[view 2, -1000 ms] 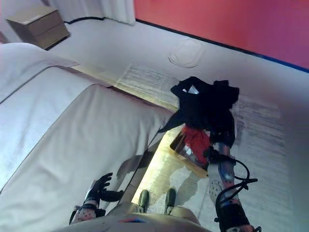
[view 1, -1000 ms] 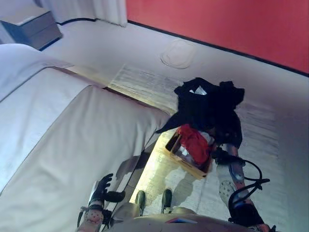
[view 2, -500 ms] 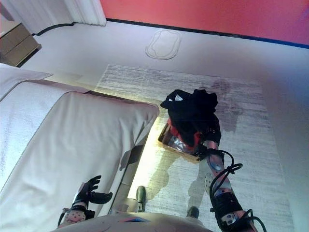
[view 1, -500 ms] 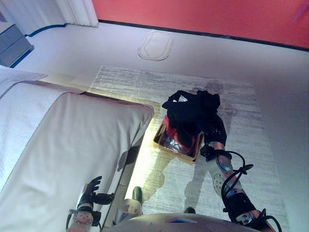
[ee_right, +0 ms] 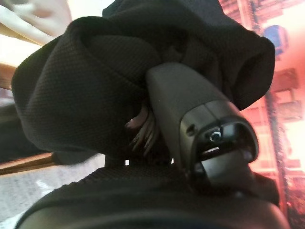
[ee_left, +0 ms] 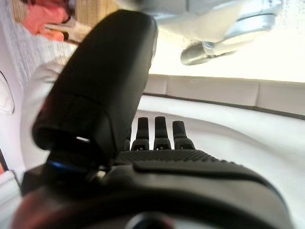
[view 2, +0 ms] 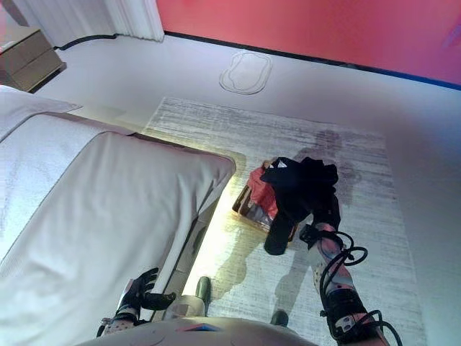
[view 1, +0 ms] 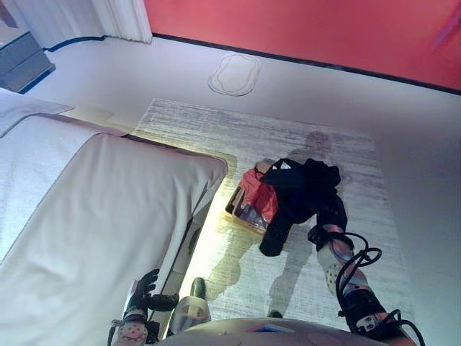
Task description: Pick up the clothes from the bed and place them into the basket
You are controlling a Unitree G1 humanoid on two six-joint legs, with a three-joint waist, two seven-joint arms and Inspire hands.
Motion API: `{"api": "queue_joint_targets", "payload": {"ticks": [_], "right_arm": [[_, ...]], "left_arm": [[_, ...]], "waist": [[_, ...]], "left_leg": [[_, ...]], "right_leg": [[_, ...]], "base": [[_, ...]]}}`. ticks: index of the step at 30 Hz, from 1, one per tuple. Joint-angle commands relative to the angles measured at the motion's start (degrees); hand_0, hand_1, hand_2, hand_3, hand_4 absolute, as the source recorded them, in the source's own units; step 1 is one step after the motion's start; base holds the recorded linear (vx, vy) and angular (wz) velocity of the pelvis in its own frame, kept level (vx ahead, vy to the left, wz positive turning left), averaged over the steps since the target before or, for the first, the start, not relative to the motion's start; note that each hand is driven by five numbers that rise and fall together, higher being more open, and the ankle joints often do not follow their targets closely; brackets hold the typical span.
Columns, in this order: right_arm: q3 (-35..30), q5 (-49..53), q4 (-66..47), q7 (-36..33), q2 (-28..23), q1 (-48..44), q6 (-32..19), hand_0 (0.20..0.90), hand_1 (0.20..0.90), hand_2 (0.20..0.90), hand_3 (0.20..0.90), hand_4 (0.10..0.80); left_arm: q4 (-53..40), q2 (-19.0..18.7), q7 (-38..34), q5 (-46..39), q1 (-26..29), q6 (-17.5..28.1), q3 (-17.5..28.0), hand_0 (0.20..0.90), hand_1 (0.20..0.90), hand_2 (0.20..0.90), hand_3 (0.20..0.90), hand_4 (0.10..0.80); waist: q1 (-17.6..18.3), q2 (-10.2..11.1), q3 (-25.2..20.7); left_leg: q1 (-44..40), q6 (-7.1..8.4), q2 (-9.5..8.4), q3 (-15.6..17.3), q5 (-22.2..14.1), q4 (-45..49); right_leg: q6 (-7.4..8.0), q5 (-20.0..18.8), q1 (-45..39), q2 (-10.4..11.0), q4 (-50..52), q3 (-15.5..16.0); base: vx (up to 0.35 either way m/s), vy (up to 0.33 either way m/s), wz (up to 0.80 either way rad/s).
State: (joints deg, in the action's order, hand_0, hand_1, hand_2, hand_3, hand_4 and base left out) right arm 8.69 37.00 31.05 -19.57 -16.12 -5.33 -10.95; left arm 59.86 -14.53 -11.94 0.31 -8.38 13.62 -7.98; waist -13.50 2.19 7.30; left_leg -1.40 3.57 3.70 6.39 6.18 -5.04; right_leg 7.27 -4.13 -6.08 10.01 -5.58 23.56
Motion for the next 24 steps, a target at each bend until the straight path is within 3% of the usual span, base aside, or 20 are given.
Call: {"api": "queue_joint_targets", "payload": {"ticks": [1, 14, 24], "right_arm": [[-3.7, -0.9, -3.3, -0.1, -3.8, -8.2, -4.7, 0.300, 0.300, 0.300, 0.200, 0.100], [-4.5, -4.0, 1.7, -4.0, -6.9, -12.4, -2.8, 0.300, 0.300, 0.300, 0.200, 0.100], [-7.1, -5.9, 3.5, -8.8, -12.6, -21.1, -8.1, 0.300, 0.300, 0.300, 0.200, 0.100]], "left_arm": [[2.5, -2.1, -0.5, 2.7, 2.5, 1.9, -2.8, 0.900, 0.900, 0.900, 0.900, 0.800], [3.3, -2.7, 0.7, 2.7, 2.0, 3.0, -4.2, 0.900, 0.900, 0.900, 0.900, 0.800], [3.8, -3.9, 1.6, 1.7, 1.6, 5.5, -4.9, 0.900, 0.900, 0.900, 0.900, 0.800]], "waist": [[-2.1, -1.9, -3.3], [-4.4, -3.1, -1.9], [-6.1, -4.6, 0.4]], "left_leg": [[3.2, 0.23, -1.94, -5.9, -2.4, 1.0], [5.2, 1.10, -2.50, -8.3, -1.1, 1.3], [6.4, 2.02, -2.60, -9.3, -0.6, 1.7]], "right_leg": [[-1.04, 3.8, -3.0, -1.4, 1.5, 2.2], [-1.59, 4.3, -3.7, -1.6, 1.5, 4.5], [-1.91, 4.7, -3.7, -1.6, 1.7, 5.7]], "base": [[0.023, -0.005, 0.18], [0.024, -0.007, 0.09], [-0.009, -0.013, 0.09]]}}
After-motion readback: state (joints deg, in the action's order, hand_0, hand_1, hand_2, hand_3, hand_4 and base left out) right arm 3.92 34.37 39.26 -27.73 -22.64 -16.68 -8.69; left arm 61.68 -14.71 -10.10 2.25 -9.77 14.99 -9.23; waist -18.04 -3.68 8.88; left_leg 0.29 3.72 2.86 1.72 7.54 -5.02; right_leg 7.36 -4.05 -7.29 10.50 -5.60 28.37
